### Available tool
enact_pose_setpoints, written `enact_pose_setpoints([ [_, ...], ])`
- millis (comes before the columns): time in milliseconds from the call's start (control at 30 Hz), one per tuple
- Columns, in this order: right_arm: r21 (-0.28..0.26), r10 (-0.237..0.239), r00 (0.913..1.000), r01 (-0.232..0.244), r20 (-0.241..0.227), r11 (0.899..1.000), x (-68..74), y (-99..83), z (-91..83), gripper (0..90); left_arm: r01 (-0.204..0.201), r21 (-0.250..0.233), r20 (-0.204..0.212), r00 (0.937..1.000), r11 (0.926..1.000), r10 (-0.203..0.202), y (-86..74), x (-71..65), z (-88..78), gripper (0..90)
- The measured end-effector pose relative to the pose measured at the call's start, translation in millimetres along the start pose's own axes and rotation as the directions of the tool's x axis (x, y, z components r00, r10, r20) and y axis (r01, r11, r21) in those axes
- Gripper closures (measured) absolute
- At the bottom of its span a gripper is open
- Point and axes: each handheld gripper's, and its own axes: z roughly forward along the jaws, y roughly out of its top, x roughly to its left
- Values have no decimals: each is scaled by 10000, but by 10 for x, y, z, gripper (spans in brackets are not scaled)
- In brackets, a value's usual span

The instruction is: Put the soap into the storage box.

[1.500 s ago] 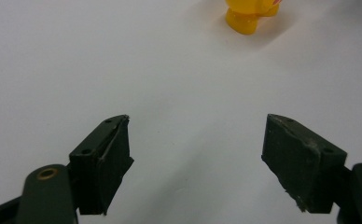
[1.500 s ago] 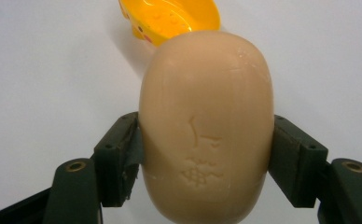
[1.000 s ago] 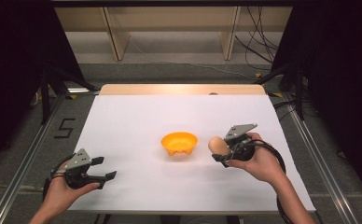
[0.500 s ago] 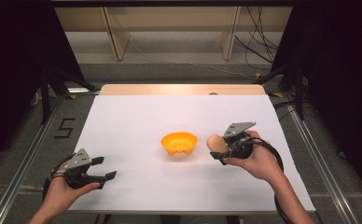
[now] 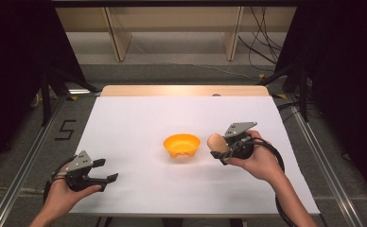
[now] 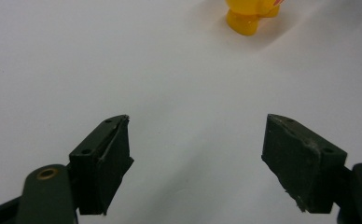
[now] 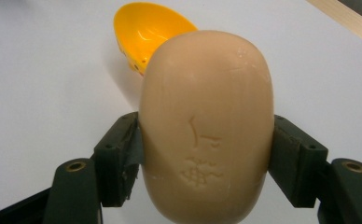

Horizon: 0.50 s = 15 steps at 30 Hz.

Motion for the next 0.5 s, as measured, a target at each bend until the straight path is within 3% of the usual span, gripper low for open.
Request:
enact_pose_setpoints([
  [233,-215,-177,9998,177,0,9996,-4,40,21,337,140,-70,19,9999,9999,-139,-3,-8,4,228],
  [267,-141,-14,10000,13,-81,9999,15,45,22,337,122,-26,1,9999,9999,-122,-1,-7,0,227],
  [333,-151,-339,9993,336,-183,9993,-11,66,27,337,101,-47,-44,9999,9999,-102,-1,-6,-1,227],
  [400,-25,-52,9999,52,-116,10000,9,77,18,337,191,-106,-28,9998,9998,-191,-2,-13,2,227],
  [433,-232,-84,10000,84,-18,9997,15,78,38,337,138,-73,-37,9999,9999,-139,-1,-9,-1,227],
  [467,-67,-175,9997,173,-172,9998,5,90,24,337,398,-107,-18,9992,9991,-398,-6,-25,2,227],
  [500,-159,-179,9998,177,-133,9997,10,92,33,337,367,-105,1,9993,9993,-367,-5,-22,2,227],
])
